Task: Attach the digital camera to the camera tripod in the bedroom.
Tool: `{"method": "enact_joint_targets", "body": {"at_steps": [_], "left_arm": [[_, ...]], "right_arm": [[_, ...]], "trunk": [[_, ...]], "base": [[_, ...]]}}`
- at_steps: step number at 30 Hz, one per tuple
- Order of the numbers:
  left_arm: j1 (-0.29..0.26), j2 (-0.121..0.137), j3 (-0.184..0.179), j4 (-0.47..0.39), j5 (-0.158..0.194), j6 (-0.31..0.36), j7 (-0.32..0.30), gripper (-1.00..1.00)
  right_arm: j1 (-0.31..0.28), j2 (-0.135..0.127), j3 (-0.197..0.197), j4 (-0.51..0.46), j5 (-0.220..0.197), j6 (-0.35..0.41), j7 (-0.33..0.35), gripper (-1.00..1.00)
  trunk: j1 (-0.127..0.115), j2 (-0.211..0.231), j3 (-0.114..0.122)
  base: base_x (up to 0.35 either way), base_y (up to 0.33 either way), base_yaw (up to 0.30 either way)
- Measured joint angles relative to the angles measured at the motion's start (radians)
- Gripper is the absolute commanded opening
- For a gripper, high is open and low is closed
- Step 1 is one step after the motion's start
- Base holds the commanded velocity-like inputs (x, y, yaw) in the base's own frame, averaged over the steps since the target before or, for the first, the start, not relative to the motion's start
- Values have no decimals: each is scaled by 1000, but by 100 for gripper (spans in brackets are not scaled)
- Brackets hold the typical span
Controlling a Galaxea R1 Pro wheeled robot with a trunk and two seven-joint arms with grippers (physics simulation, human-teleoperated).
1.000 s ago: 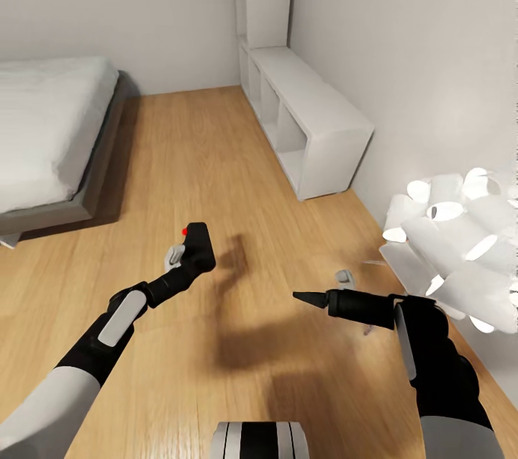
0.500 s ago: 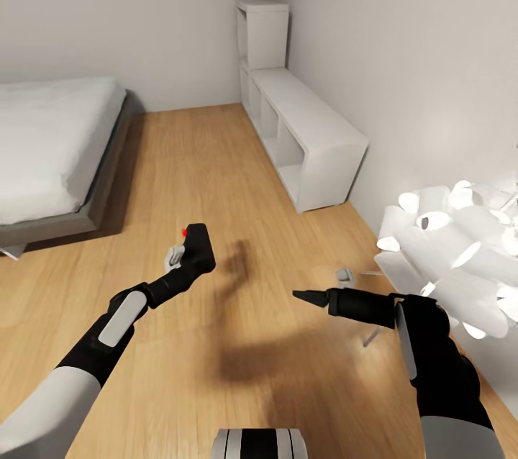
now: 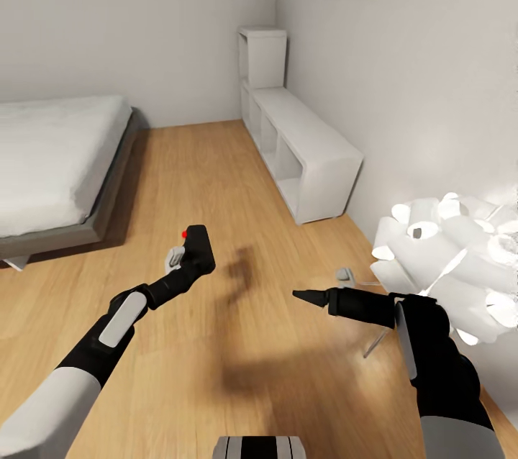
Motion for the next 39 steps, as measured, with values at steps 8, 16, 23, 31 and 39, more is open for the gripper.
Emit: {"method": "enact_joint_targets", "body": {"at_steps": [8,16,23,31,39], "left_arm": [[0,0,1,2,1,1,-1,-100],[0,0,0,3,1,1,-1,-100],[0,-1,-1,4,1,1,-1,-100],[0,-1,-1,18,1,1,-2,-100],[0,0,1,25,0,1,-3,-100]], "right_arm": [[-1,0,0,1,-1,0,0,100],[0,-1,-1,1,-2,0,1,100],[0,-1,-1,1,-4,0,2,100],[0,-2,-2,1,-5,0,3,100],[-1,-2,-2,1,-5,0,3,100]], "trunk": [[-4,2,31],[-7,4,62],[-10,5,89],[-14,7,120],[-18,9,151]], "base": [[0,0,0],[0,0,0],[0,0,0],[0,0,0],[0,0,0]]}}
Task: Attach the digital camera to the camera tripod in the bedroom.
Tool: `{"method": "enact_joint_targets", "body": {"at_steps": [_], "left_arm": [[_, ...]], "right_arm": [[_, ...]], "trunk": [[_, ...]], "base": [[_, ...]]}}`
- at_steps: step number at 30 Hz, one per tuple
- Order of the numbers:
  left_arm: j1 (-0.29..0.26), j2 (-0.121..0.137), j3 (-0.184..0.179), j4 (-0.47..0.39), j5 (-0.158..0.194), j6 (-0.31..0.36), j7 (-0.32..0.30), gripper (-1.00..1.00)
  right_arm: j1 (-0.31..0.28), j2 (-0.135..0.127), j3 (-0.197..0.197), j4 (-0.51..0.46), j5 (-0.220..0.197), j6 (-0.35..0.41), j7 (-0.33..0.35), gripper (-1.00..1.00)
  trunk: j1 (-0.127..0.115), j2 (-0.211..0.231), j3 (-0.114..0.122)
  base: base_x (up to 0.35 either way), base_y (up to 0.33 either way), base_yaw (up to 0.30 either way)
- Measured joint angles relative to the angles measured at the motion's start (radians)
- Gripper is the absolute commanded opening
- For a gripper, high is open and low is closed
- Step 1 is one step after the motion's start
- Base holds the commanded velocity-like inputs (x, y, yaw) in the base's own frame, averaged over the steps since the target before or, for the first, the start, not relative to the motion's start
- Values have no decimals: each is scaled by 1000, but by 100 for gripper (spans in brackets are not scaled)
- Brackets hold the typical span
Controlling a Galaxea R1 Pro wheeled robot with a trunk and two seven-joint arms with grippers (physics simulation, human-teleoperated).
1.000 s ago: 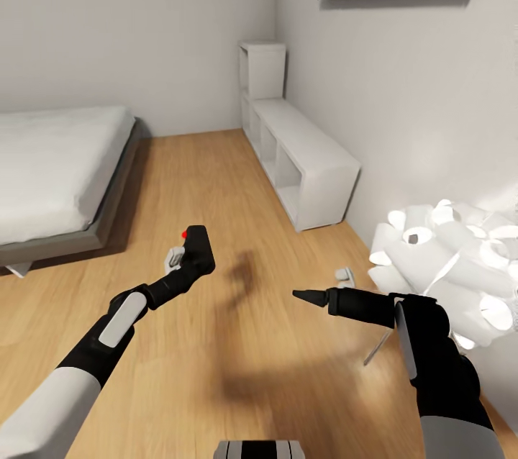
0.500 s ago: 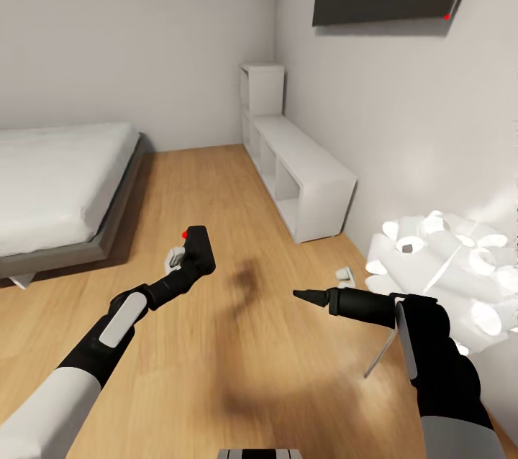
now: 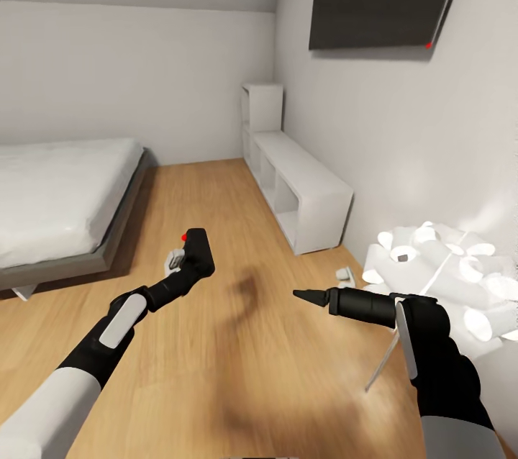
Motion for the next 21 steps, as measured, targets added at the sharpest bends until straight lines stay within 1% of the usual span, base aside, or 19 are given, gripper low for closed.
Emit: {"method": "enact_joint_targets", "body": {"at_steps": [21], "left_arm": [[0,0,0,1,0,0,0,-100]], "right_arm": [[1,2,1,0,0,-2,0,100]], "trunk": [[-9,5,81]], "base": [[0,0,0]]}}
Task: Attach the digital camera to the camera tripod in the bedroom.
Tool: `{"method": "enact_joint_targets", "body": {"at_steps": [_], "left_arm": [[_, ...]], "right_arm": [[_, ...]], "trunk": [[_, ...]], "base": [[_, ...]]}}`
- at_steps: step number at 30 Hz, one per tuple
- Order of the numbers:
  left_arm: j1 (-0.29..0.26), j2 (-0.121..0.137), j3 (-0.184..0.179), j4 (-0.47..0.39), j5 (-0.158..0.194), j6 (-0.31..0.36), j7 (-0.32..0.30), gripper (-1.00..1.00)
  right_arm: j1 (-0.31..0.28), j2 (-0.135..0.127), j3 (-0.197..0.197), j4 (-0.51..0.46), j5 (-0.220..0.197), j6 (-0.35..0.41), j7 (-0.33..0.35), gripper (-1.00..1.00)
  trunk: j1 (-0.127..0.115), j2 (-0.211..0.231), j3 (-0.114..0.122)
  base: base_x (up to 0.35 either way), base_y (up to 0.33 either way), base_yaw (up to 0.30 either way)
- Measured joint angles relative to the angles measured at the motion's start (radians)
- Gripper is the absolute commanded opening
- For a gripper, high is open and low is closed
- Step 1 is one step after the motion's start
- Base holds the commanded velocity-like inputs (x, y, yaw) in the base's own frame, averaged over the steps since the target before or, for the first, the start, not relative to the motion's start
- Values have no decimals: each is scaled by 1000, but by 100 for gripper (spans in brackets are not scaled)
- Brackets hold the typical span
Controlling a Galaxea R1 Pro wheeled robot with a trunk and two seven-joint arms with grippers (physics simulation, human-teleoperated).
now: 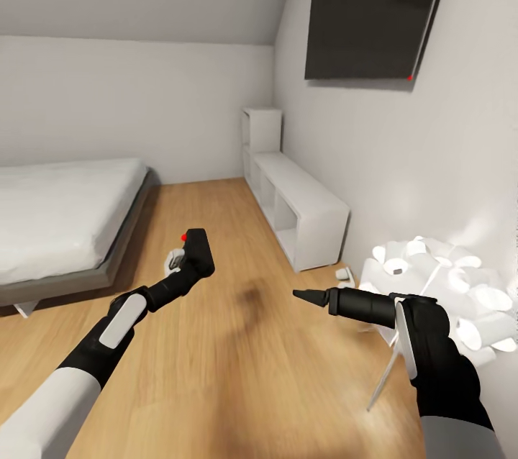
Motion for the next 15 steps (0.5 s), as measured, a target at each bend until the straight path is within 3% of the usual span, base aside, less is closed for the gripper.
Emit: {"method": "enact_joint_targets", "body": {"at_steps": [10,15], "left_arm": [[0,0,1,0,2,-1,0,-100],[0,0,2,1,1,-2,-1,-100]], "right_arm": [[0,-1,-3,0,-6,-2,1,100],[-1,-1,-3,0,-6,-2,1,100]], "trunk": [[-5,2,39],[-24,37,54]], "base": [[0,0,0],[0,0,0]]}}
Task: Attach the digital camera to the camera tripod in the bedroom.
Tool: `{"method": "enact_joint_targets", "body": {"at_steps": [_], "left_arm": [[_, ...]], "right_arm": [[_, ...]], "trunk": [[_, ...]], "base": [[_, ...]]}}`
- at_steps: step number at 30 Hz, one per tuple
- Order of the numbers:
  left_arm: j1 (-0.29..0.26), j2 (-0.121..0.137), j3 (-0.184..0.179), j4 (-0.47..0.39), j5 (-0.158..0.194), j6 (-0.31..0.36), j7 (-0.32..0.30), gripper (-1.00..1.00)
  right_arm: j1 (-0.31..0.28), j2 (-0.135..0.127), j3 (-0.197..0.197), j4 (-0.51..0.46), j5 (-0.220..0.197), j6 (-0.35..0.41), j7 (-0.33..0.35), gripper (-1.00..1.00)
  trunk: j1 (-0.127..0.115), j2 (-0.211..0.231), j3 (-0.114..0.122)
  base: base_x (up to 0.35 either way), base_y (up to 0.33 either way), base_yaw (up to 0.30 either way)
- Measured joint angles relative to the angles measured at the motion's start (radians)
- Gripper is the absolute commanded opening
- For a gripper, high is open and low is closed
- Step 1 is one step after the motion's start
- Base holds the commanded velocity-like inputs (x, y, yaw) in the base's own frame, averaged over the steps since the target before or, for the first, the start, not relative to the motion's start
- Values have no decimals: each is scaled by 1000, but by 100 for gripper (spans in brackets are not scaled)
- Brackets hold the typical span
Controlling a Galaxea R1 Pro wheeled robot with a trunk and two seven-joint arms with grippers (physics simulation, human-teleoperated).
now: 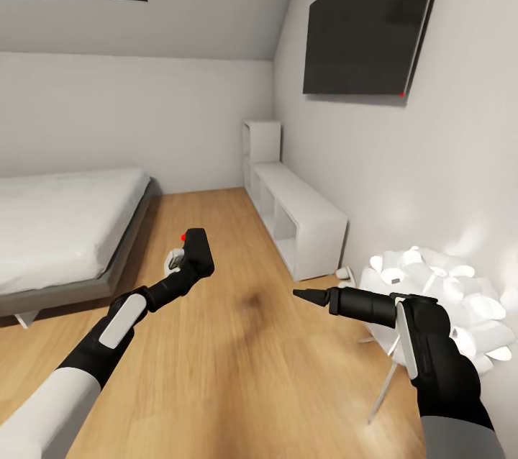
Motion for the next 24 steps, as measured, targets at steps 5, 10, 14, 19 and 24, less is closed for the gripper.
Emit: {"method": "enact_joint_targets", "body": {"at_steps": [5,10,14,19,24], "left_arm": [[0,0,0,1,0,0,-1,-100],[0,0,0,1,0,0,-2,-100],[0,0,0,1,1,0,-2,-100],[0,0,0,2,1,0,-8,-100],[0,1,0,6,1,0,-31,-100]], "right_arm": [[0,0,1,0,0,0,0,100],[0,-1,0,-1,0,0,0,100],[1,0,1,-1,0,3,0,100],[1,1,2,-1,0,4,0,100],[1,1,2,-1,0,4,0,100]], "trunk": [[-19,35,16],[-38,70,31],[-54,98,44],[-73,133,60],[-92,168,75]], "base": [[0,0,0],[0,0,0],[0,0,0],[0,0,0],[0,0,0]]}}
